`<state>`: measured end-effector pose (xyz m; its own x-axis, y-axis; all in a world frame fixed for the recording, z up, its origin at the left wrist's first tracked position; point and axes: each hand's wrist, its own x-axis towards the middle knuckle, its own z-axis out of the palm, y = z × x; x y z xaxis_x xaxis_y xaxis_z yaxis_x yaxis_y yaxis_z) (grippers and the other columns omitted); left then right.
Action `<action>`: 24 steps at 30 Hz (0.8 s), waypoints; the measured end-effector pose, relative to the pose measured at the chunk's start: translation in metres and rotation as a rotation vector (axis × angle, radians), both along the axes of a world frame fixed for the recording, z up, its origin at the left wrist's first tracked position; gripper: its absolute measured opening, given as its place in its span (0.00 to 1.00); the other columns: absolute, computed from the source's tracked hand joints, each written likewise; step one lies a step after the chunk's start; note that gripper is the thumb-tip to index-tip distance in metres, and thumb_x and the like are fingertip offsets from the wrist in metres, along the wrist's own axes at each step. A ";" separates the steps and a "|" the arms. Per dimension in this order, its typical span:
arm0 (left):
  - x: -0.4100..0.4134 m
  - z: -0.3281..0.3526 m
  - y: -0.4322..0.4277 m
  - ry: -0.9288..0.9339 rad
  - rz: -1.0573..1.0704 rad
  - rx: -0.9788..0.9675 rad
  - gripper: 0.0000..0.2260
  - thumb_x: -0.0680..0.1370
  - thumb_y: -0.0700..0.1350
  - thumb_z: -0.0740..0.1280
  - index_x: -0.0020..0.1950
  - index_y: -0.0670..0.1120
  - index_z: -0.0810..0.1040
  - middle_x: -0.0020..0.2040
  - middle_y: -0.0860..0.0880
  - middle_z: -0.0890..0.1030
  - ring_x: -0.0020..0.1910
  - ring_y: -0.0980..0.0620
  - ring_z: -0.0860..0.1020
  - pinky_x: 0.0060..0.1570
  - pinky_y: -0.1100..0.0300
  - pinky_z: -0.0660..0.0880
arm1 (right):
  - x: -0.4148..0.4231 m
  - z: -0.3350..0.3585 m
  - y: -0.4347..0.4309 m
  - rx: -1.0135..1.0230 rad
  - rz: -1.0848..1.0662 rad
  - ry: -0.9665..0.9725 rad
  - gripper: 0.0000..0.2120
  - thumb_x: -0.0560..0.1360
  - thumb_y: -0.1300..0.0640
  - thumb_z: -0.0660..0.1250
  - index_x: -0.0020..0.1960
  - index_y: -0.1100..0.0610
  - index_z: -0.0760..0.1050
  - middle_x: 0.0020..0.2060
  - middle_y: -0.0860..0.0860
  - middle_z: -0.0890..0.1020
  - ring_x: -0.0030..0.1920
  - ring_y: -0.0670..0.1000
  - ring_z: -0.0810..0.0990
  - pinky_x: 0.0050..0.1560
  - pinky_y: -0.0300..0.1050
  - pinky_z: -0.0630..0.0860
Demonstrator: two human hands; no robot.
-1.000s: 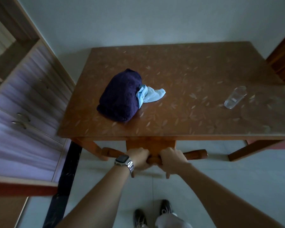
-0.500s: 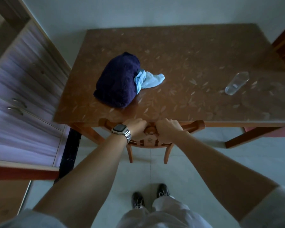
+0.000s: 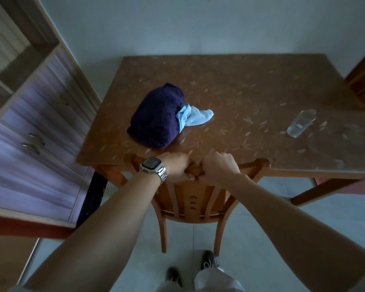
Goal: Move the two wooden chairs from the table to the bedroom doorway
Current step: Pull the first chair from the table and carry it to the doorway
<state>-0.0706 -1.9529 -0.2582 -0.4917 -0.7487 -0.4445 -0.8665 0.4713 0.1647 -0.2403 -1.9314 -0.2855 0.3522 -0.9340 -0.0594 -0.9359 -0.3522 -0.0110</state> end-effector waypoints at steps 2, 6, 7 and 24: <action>0.007 0.009 0.014 0.033 -0.007 0.031 0.18 0.79 0.59 0.71 0.67 0.54 0.77 0.62 0.47 0.84 0.61 0.42 0.83 0.46 0.57 0.68 | 0.005 0.012 0.014 0.031 0.016 -0.011 0.11 0.68 0.46 0.72 0.47 0.50 0.83 0.42 0.50 0.83 0.41 0.56 0.84 0.37 0.46 0.70; 0.029 0.022 0.050 0.108 -0.051 0.099 0.24 0.80 0.56 0.71 0.75 0.54 0.73 0.66 0.47 0.82 0.62 0.42 0.81 0.49 0.57 0.71 | 0.024 0.029 0.053 0.061 0.001 -0.006 0.13 0.66 0.44 0.74 0.45 0.51 0.80 0.36 0.48 0.77 0.36 0.54 0.78 0.36 0.46 0.69; 0.034 0.025 0.061 0.105 -0.055 0.105 0.22 0.81 0.56 0.71 0.72 0.50 0.75 0.63 0.46 0.83 0.60 0.42 0.82 0.46 0.57 0.71 | 0.030 0.032 0.063 0.068 -0.002 0.000 0.12 0.66 0.44 0.75 0.42 0.50 0.78 0.36 0.48 0.77 0.36 0.54 0.78 0.36 0.46 0.69; 0.072 0.003 0.292 0.061 -0.030 0.060 0.14 0.82 0.60 0.68 0.55 0.50 0.82 0.44 0.53 0.81 0.44 0.48 0.80 0.36 0.57 0.72 | 0.069 0.019 0.296 0.119 -0.017 0.073 0.11 0.70 0.45 0.71 0.36 0.49 0.72 0.28 0.47 0.70 0.26 0.47 0.66 0.27 0.42 0.58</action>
